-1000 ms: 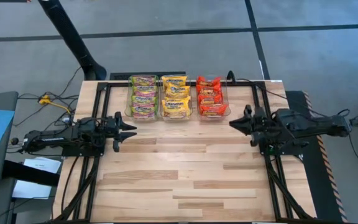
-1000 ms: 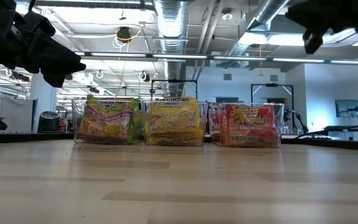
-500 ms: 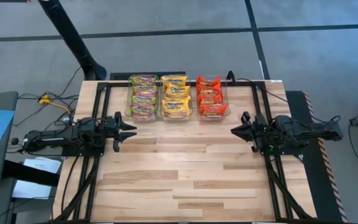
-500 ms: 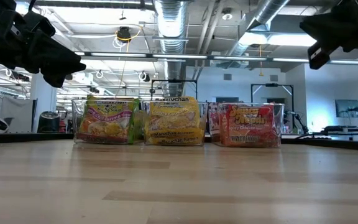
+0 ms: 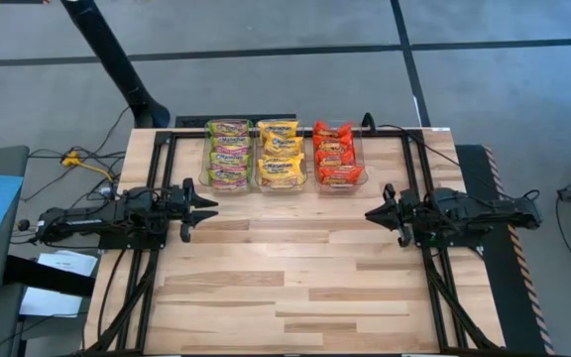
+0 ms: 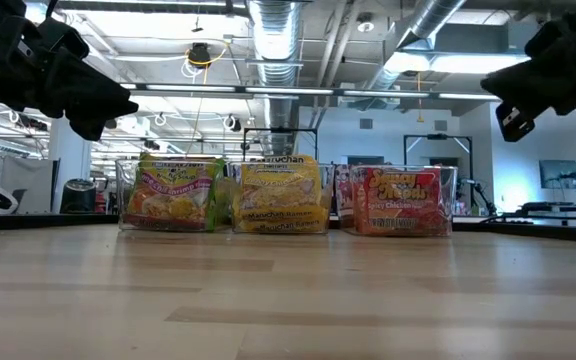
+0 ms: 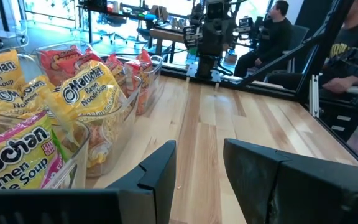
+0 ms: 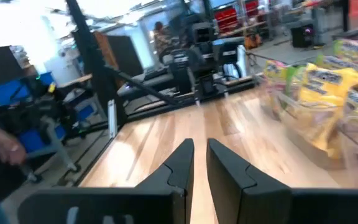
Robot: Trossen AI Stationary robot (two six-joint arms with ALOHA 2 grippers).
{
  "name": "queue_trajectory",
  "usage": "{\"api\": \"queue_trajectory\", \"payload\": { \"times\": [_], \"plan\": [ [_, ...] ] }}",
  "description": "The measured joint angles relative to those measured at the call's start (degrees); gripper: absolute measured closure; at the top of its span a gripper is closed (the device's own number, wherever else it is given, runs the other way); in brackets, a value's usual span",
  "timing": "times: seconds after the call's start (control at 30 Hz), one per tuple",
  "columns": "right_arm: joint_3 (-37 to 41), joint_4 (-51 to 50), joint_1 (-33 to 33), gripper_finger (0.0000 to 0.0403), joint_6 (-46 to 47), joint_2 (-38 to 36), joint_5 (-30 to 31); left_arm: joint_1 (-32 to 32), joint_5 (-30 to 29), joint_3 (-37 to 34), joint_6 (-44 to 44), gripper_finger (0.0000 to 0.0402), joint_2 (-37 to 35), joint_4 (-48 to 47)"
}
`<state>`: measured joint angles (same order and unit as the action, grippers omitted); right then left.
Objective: Sort Maruchan noodles
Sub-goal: Return to Home Position
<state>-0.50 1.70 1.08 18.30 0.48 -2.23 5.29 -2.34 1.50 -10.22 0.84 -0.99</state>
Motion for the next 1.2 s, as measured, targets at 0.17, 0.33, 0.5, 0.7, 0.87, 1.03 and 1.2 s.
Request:
{"api": "queue_trajectory", "payload": {
  "times": [0.17,0.33,0.5,0.7,0.87,1.03,1.2],
  "plan": [
    [0.0,-0.1,-0.5,0.0333,-0.2,1.1,0.8,0.0,0.1,0.0,-0.1,0.0279,0.0,0.0],
    [0.0,-0.1,-0.5,0.0333,-0.2,1.1,0.8,0.0,0.1,0.0,-0.1,0.0279,0.0,0.0],
    [0.0,-0.2,-0.5,0.0333,-0.3,1.1,0.8,0.0,0.1,0.0,-0.1,0.0279,0.0,0.0],
    [0.0,-0.2,-0.5,0.0333,-0.3,1.1,0.8,0.0,0.1,0.0,-0.1,0.0279,0.0,0.0],
    [0.0,-0.1,-0.5,0.0333,-0.3,1.1,0.8,0.0,0.1,0.0,-0.1,0.0279,0.0,0.0],
    [0.0,-0.1,-0.5,0.0333,-0.3,1.1,0.8,0.0,0.1,0.0,-0.1,0.0279,0.0,0.0],
    [0.0,-0.1,-0.5,0.0333,-0.3,1.1,0.8,0.0,0.1,0.0,-0.1,0.0279,0.0,0.0]
  ]
}}
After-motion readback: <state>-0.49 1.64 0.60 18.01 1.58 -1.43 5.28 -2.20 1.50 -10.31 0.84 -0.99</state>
